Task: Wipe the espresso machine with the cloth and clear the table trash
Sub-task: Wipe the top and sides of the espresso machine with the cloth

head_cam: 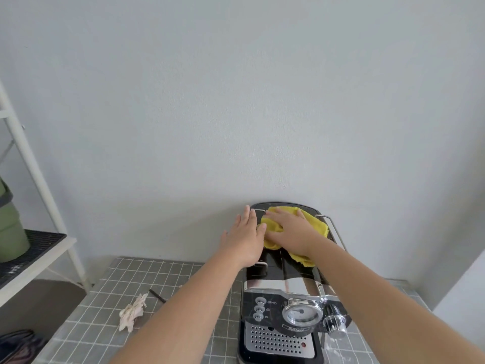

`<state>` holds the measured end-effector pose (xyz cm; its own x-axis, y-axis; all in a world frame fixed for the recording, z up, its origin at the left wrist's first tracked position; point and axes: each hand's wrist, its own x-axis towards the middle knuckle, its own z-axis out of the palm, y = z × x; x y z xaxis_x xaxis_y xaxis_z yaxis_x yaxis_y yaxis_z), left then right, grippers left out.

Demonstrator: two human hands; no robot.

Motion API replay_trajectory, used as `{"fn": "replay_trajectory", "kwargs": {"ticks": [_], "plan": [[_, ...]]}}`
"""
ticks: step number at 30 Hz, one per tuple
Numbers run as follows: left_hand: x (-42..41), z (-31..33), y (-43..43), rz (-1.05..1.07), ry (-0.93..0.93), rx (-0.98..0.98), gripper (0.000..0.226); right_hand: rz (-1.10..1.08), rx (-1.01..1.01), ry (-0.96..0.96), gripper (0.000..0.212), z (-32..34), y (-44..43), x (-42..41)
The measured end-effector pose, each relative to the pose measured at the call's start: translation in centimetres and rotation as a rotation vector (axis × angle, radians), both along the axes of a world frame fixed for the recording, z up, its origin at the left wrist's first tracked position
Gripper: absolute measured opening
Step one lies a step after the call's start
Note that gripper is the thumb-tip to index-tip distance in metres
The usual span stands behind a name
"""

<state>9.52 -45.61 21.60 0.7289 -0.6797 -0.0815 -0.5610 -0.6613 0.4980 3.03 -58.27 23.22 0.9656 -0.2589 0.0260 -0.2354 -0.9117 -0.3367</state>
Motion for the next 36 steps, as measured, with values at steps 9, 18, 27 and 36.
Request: {"fn": "replay_trajectory", "kwargs": {"ticks": [9,18,27,36], "plan": [[-0.5,-0.5,0.8,0.009,-0.016,-0.046,0.054,0.025,0.211,0.033,0.045,0.4,-2.9,-2.0],[-1.0,-0.7,1.6,0.02,-0.007,-0.071,0.054,-0.162,-0.012,0.029,0.071,-0.3,-0.8,-0.3],[-1.1,-0.8,1.6,0.029,0.009,-0.079,0.054,0.057,-0.055,0.168,0.067,-0.3,2.6,-6.6],[-1.8,-0.9,1.9,0.047,0.003,-0.073,0.053,-0.141,-0.046,0.102,0.058,-0.3,-2.2,3.0]]}}
